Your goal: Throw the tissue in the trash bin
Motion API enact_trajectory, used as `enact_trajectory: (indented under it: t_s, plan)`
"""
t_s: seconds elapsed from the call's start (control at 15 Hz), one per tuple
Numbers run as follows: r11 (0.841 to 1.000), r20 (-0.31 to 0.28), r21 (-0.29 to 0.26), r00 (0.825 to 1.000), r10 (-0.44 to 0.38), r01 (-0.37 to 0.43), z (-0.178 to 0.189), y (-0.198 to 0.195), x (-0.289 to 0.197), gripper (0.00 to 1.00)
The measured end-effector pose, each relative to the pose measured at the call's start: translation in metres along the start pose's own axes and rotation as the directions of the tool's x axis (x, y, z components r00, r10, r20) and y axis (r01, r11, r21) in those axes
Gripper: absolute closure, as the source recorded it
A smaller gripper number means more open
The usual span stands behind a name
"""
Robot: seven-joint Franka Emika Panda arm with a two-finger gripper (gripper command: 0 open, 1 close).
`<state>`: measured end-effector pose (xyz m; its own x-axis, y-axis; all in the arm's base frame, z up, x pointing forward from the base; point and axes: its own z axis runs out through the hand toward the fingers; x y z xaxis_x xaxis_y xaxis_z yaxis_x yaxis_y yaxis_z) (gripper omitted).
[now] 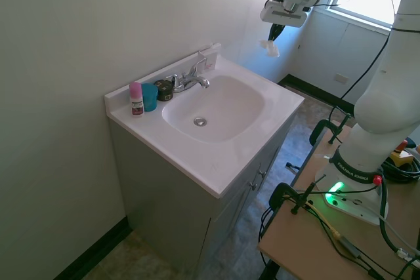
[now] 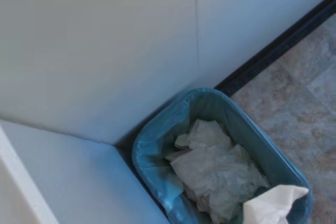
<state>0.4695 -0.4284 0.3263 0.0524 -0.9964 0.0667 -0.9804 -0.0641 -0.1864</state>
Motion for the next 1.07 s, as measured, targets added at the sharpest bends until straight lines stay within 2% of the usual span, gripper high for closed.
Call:
enact_trajectory:
  t_s: [0.07, 0.2, 0.6, 0.87, 1.07]
  plan:
    - [1.0, 0.007, -0.018, 1.0, -0.007, 0.007, 0.014, 0.0, 0.001, 0.0]
    - [0.999, 0.023, -0.041, 1.0, -0.019, 0.02, 0.029, -0.004, 0.002, 0.0]
    - [0.997, 0.05, -0.062, 0.997, -0.052, 0.055, 0.043, -0.009, -0.003, 0.0]
    - [0.996, 0.057, -0.062, 0.996, -0.065, 0.068, 0.043, -0.011, -0.004, 0.0]
    - [0.996, 0.058, -0.048, 0.995, -0.077, 0.08, 0.029, -0.013, 0.003, 0.0]
